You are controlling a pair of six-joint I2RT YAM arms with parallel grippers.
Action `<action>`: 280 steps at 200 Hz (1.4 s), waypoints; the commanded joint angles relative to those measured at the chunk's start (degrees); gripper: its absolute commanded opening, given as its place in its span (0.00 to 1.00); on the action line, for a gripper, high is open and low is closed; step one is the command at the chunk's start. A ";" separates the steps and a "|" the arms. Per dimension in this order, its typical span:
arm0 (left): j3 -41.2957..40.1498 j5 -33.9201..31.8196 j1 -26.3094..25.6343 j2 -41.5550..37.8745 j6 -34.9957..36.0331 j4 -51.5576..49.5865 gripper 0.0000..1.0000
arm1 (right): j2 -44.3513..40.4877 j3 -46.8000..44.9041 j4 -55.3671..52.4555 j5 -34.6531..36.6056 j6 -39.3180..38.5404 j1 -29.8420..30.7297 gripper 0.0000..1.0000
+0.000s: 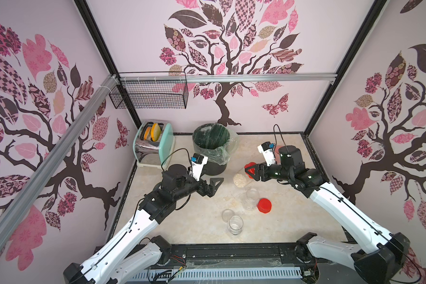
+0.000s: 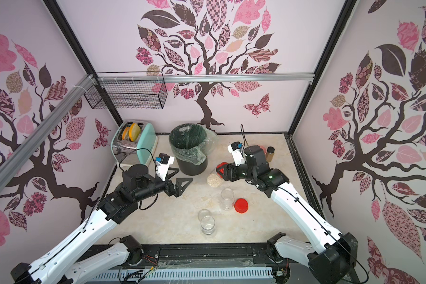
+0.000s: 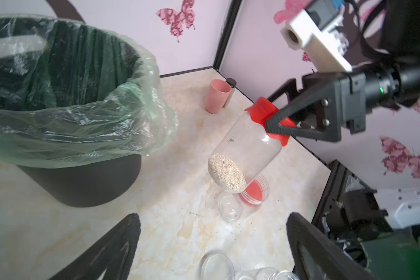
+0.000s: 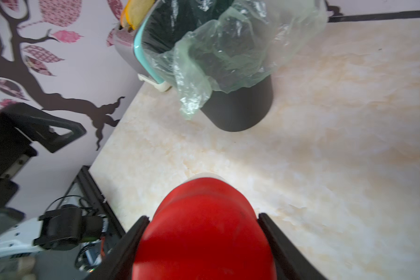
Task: Empty expired oatmeal from jars
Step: Move the trash bin to the center of the board, then unscrew the lid from the jar.
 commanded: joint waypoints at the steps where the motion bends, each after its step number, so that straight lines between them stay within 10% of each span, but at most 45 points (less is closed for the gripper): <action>1: -2.65 -0.86 -2.23 -3.18 9.24 2.88 0.98 | 0.40 3.10 5.49 -10.39 4.29 0.62 0.60; 191: -0.59 5.70 -4.34 2.07 19.69 7.50 0.76 | 3.24 5.64 14.78 -18.58 11.36 8.51 0.62; 280: -0.60 7.20 -5.08 2.26 21.38 6.83 0.86 | 4.97 6.25 13.83 -18.38 10.46 9.92 0.62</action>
